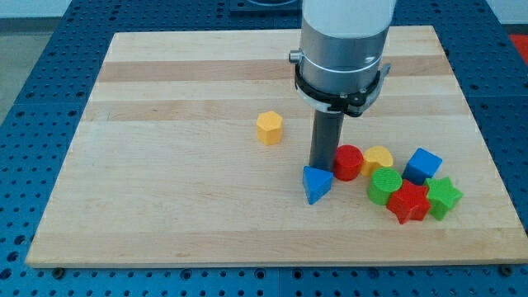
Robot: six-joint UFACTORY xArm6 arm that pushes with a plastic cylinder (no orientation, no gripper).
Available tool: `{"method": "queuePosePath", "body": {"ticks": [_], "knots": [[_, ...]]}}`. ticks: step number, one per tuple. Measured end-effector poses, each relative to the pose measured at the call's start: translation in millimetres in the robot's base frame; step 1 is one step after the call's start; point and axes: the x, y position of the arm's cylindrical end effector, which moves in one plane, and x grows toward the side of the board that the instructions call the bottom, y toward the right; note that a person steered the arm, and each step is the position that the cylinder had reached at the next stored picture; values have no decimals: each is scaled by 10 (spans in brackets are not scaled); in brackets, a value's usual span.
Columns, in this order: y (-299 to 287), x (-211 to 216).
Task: Push the blue triangle into the group of blocks
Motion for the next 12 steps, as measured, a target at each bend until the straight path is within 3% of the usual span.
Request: {"method": "queuePosePath", "body": {"ticks": [4, 5, 6, 7, 8, 9, 10, 11, 12], "knots": [[564, 165], [384, 165], [-150, 119], [-428, -243], [-549, -213], [-694, 428], [-686, 771], [-663, 772], [-285, 726]]}}
